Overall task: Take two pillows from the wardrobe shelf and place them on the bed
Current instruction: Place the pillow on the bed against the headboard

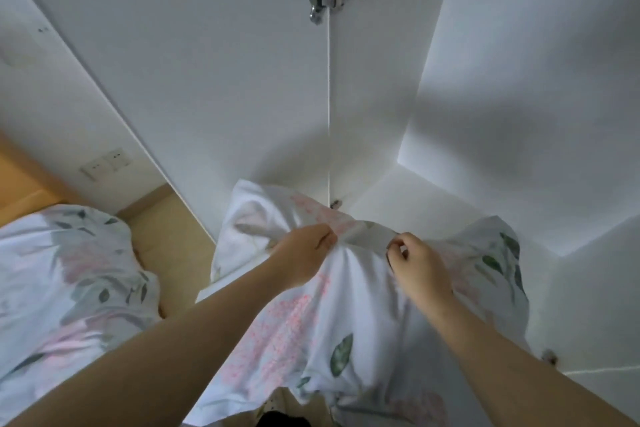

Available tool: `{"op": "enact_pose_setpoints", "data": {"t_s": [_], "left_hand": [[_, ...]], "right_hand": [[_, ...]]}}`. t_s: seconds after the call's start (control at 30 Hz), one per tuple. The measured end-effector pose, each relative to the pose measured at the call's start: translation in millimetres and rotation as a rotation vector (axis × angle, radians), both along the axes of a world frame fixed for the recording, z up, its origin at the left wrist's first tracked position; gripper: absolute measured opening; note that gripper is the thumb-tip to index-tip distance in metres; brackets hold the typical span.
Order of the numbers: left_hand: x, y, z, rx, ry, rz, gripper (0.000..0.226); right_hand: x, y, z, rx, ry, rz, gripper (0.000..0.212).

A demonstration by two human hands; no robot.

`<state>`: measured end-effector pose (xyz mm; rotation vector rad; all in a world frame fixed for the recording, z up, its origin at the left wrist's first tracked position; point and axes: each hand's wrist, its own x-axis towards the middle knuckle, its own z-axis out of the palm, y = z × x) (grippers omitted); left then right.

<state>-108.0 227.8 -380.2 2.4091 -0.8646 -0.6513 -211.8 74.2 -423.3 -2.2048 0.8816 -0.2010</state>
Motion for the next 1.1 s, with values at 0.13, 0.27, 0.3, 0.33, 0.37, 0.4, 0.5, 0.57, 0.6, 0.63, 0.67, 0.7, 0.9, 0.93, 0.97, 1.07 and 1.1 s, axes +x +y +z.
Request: {"op": "enact_pose_setpoints", "data": {"t_s": [0.13, 0.27, 0.3, 0.33, 0.37, 0.4, 0.5, 0.57, 0.6, 0.63, 0.67, 0.7, 0.9, 0.93, 0.97, 1.07, 1.1], "left_hand": [[2, 51, -13, 0.039, 0.029, 0.154, 0.025], [3, 94, -22, 0.064, 0.027, 0.276, 0.028], [4, 109, -25, 0.069, 0.029, 0.315, 0.027], [5, 119, -27, 0.073, 0.023, 0.335, 0.026], [6, 132, -31, 0.083, 0.021, 0.36, 0.025], [7, 146, -35, 0.091, 0.022, 0.386, 0.025], [9, 183, -46, 0.12, 0.043, 0.457, 0.03], [14, 204, -51, 0.141, 0.04, 0.493, 0.031], [17, 214, -54, 0.142, 0.036, 0.507, 0.031], [21, 225, -57, 0.146, 0.04, 0.521, 0.032], [24, 232, -59, 0.147, 0.041, 0.529, 0.032], [28, 241, -61, 0.151, 0.048, 0.538, 0.032], [57, 295, -73, 0.157, 0.088, 0.562, 0.032], [61, 305, -74, 0.156, 0.096, 0.573, 0.032], [64, 314, -74, 0.158, 0.103, 0.581, 0.031], [77, 347, -69, 0.158, 0.109, 0.617, 0.031], [81, 356, -67, 0.155, 0.11, 0.636, 0.031]], "right_hand": [[23, 37, -7, 0.036, 0.087, 0.148, 0.016], [45, 72, -15, 0.035, 0.126, 0.267, 0.013], [53, 85, -19, 0.032, 0.137, 0.311, 0.012], [58, 94, -21, 0.028, 0.155, 0.342, 0.012], [64, 105, -23, 0.022, 0.173, 0.375, 0.013], [69, 117, -26, 0.022, 0.198, 0.411, 0.014], [81, 149, -33, 0.031, 0.236, 0.516, 0.017], [92, 169, -38, 0.034, 0.249, 0.568, 0.016], [98, 179, -39, 0.039, 0.257, 0.585, 0.016], [105, 189, -41, 0.041, 0.265, 0.6, 0.016], [110, 196, -42, 0.038, 0.275, 0.605, 0.015], [116, 204, -44, 0.035, 0.285, 0.61, 0.015], [151, 256, -54, 0.056, 0.327, 0.657, 0.017], [155, 265, -55, 0.058, 0.335, 0.668, 0.018], [159, 275, -55, 0.065, 0.342, 0.68, 0.019], [176, 309, -53, 0.101, 0.343, 0.709, 0.02], [181, 319, -50, 0.114, 0.343, 0.718, 0.021]]}}
